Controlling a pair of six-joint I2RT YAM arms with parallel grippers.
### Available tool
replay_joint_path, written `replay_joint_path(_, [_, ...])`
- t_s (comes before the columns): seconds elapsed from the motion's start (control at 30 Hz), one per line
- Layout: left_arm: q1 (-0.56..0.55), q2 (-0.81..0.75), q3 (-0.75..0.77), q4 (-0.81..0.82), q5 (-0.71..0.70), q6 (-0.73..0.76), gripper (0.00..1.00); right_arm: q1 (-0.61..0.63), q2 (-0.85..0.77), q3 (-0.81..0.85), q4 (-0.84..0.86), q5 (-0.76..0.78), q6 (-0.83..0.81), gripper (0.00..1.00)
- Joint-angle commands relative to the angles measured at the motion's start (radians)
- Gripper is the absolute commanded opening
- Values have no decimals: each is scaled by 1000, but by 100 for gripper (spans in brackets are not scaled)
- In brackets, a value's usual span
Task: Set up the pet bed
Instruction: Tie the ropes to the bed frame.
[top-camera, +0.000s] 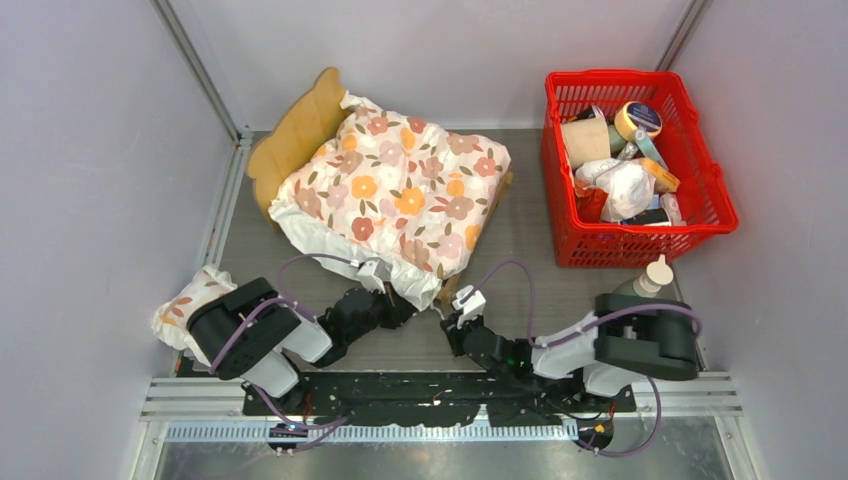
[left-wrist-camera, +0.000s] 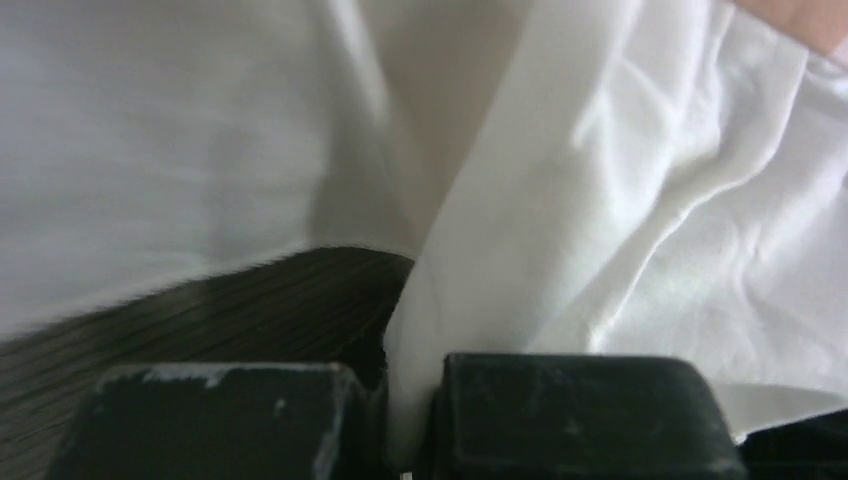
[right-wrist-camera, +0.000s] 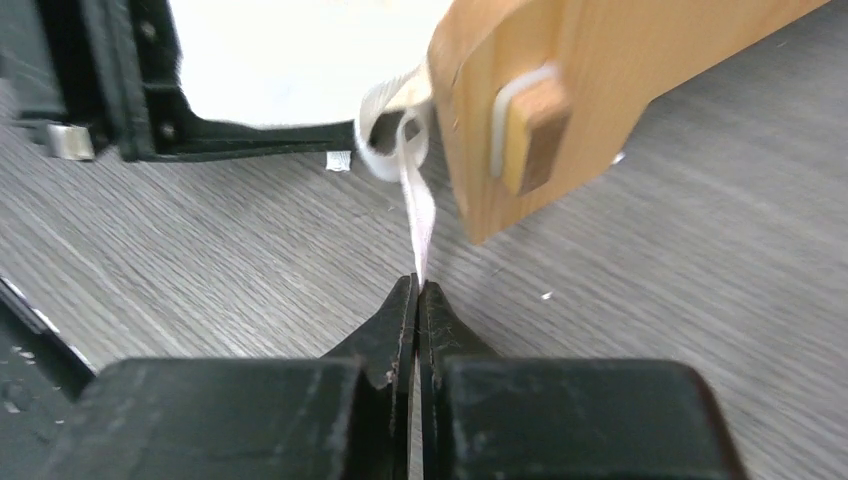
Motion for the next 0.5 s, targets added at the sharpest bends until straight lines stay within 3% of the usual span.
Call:
replay_joint_path(0.0, [39, -54, 34, -184, -57, -43, 0, -3, -250, 51, -207, 69, -5, 5])
replay_joint_path(0.13, [44, -97, 56, -266, -77, -12, 0, -6, -455, 99, -372, 115, -91, 5])
replay_joint_path(0.47, [43, -25, 121, -290, -5, 8, 0, -12, -567, 85, -463, 208, -119, 5])
